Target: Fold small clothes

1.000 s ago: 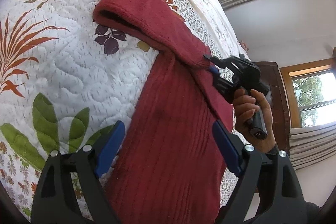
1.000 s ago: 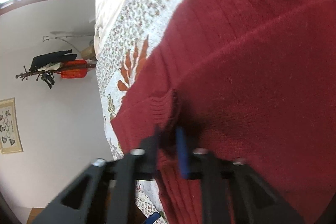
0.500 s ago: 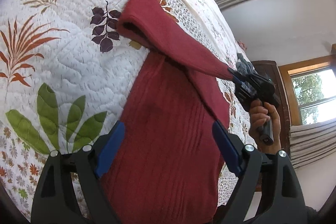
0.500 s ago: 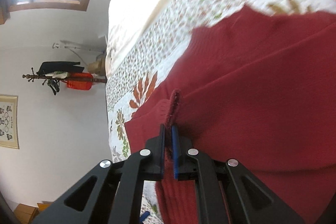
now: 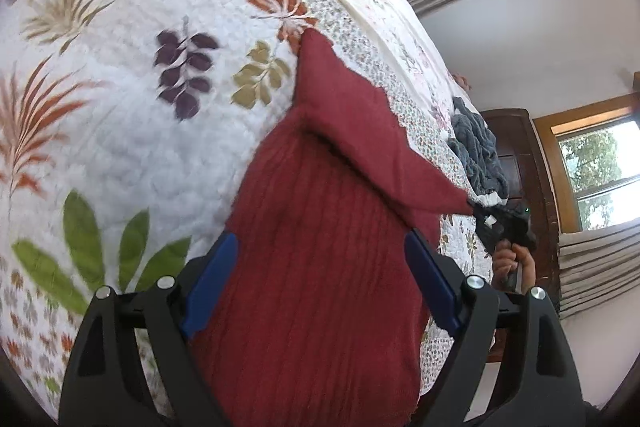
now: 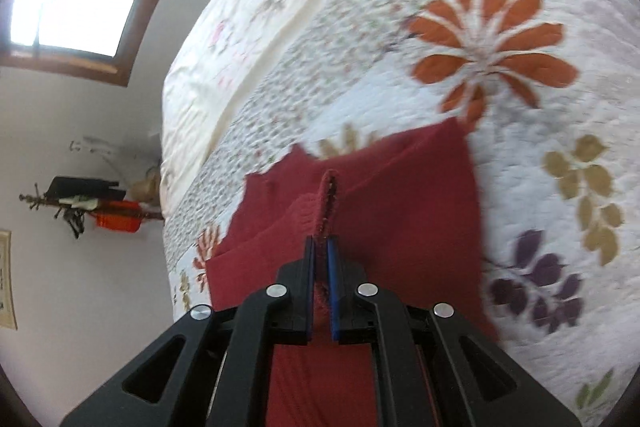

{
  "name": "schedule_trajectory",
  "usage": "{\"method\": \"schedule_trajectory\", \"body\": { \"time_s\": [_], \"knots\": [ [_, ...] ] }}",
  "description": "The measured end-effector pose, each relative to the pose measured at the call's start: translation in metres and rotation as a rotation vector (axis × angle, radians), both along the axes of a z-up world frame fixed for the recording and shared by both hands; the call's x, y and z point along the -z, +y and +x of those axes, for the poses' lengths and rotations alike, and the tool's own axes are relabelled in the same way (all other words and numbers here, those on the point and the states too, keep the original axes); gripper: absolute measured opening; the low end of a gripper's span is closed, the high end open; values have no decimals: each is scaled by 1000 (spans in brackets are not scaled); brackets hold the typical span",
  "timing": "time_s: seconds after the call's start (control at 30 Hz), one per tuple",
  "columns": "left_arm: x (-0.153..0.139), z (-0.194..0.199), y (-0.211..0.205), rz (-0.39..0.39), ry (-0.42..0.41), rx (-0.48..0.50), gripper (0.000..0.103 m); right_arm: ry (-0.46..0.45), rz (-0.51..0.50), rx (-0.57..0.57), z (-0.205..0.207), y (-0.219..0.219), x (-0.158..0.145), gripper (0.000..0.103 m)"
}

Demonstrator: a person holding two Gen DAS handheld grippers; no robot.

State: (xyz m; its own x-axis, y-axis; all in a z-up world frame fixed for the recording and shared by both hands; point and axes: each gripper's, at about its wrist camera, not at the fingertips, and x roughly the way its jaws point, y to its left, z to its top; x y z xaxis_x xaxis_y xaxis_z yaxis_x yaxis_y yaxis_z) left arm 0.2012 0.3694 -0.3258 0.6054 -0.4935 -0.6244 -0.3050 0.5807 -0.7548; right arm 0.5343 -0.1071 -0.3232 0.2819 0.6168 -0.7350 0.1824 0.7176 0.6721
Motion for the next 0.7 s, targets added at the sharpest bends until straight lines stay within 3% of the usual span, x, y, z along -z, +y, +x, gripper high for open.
{"method": "schedule_trajectory", "body": {
  "time_s": [0.47,0.57,0.63,0.7],
  "knots": [
    [-10,106,1,9,-45,64,84,90,-8,19,-1,-33,64,6],
    [-9,138,2,13,-39,85,84,117,-32,24,1,-41,78,11],
    [-9,164,5,11,-40,101,84,58,-45,98,-2,-59,67,12],
    [-7,191,7,15,-36,122,84,4,-31,100,-3,-64,54,13]
  ]
}}
